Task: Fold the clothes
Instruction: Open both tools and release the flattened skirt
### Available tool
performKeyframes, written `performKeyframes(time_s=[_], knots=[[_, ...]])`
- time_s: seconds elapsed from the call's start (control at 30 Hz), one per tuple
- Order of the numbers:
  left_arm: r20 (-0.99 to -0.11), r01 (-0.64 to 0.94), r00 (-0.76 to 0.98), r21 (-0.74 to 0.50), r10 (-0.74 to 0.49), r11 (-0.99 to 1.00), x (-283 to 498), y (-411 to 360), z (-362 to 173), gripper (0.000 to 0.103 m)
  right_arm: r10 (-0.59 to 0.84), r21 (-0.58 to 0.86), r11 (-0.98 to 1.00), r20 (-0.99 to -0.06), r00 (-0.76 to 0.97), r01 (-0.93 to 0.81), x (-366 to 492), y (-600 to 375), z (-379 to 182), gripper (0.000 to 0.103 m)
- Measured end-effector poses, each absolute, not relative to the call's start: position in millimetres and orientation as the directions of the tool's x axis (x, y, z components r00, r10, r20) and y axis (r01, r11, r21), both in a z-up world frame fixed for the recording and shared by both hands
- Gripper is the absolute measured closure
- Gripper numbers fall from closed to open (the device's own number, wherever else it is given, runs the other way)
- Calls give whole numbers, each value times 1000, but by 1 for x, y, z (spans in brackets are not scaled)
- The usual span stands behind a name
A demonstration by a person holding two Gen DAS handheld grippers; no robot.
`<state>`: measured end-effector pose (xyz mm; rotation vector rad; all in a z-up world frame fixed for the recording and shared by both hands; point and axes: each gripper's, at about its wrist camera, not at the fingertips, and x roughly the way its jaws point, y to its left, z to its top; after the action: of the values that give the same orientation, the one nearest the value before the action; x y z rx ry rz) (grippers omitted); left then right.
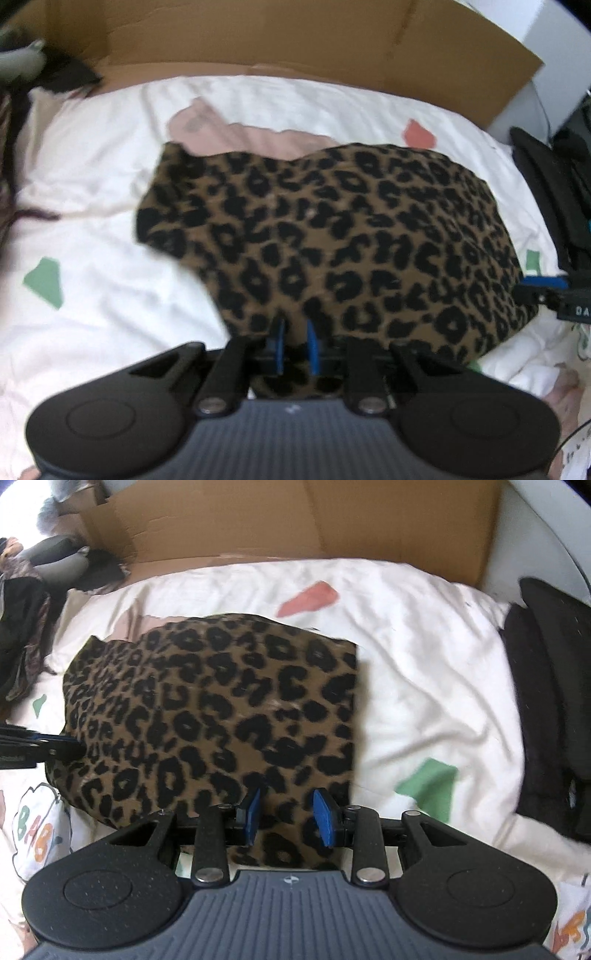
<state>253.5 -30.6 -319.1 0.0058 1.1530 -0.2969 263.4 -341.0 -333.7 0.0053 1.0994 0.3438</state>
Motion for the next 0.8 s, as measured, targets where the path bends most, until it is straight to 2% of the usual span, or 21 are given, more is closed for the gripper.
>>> performKeyframes(time_s=[0.3, 0.5, 0.63, 0.73, 0.8], knots=[[-890, 153, 393, -186, -232, 971, 236, -3, -300, 86, 269, 210, 961, -864, 426, -180, 248, -363, -315, 65], [-893, 188, 366, -205, -262, 961, 225, -17, -307, 86, 307, 228, 946, -858, 412, -232, 229, -337, -313, 65], [-905, 199, 352, -178, -240, 964, 225, -24, -322, 85, 297, 204, 944, -869, 396, -260, 227, -321, -324, 65], [-923, 170, 339, -132, -184, 977, 228, -15, -330, 83, 257, 153, 948, -885, 388, -277, 229, -318, -333, 73], [-926, 132, 340, -129, -167, 983, 229, -3, -331, 82, 238, 148, 957, -893, 383, -249, 231, -325, -336, 75]])
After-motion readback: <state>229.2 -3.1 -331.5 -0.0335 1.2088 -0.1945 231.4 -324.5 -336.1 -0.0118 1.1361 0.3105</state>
